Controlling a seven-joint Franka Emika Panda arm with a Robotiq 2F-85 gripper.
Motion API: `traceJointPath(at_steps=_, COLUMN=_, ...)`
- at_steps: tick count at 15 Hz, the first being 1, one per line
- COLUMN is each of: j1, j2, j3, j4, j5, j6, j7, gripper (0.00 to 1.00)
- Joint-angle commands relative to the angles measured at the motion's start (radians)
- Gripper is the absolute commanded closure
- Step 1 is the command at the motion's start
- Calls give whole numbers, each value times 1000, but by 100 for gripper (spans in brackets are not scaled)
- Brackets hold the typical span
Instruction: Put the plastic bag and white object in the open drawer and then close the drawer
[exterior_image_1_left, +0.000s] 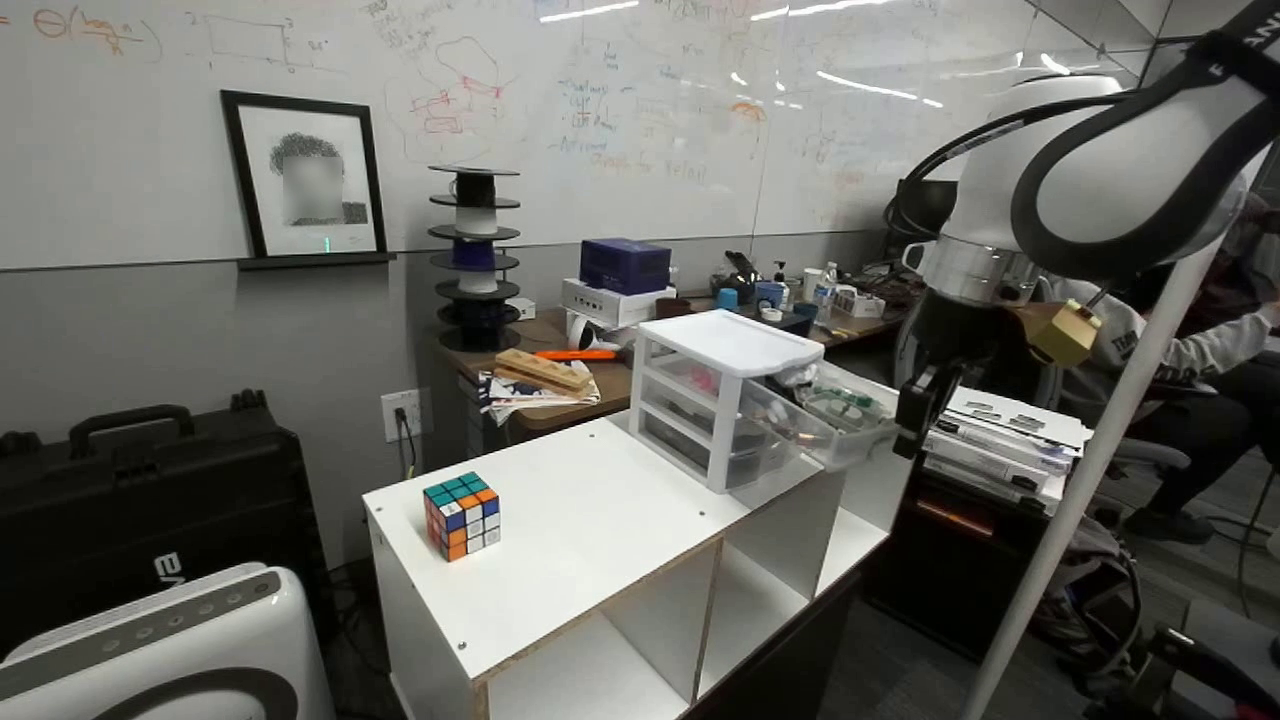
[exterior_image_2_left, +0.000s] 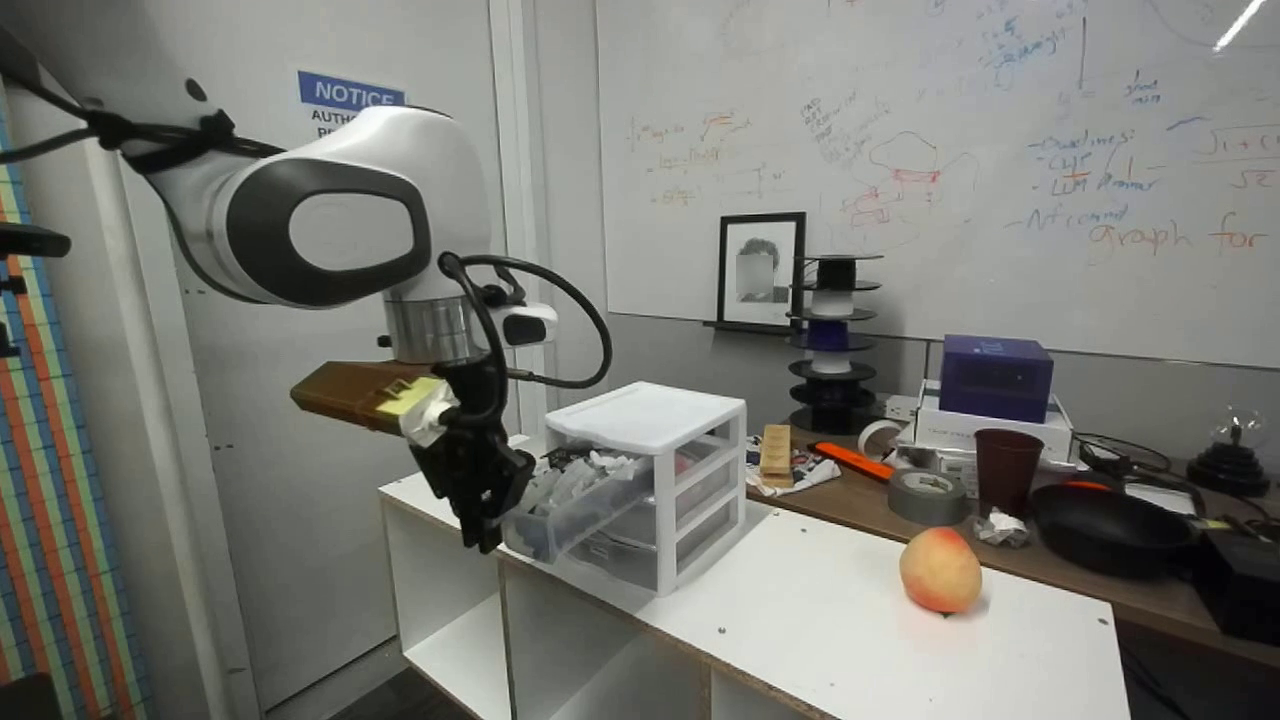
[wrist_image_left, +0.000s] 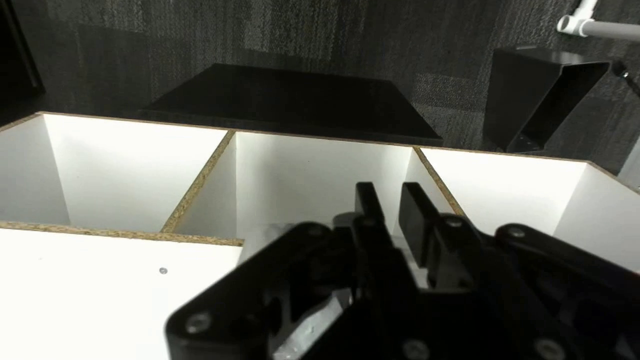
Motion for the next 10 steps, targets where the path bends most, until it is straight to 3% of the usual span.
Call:
traceJointPath(at_steps=1, j1=-4, j2=41, j3=11, j4=26, j5=-5, j6=82, j7=-2, gripper=100)
traceJointPath(at_steps=7, j1=-24, j2=69, j3=-7, j4=45, j5=-167, j6=172, j7=99, gripper=100)
traceJointPath(at_steps=10, j1=-31, j2=82, j3=-13, j4=60, j5=-187, j6=219, j7=133, gripper=100)
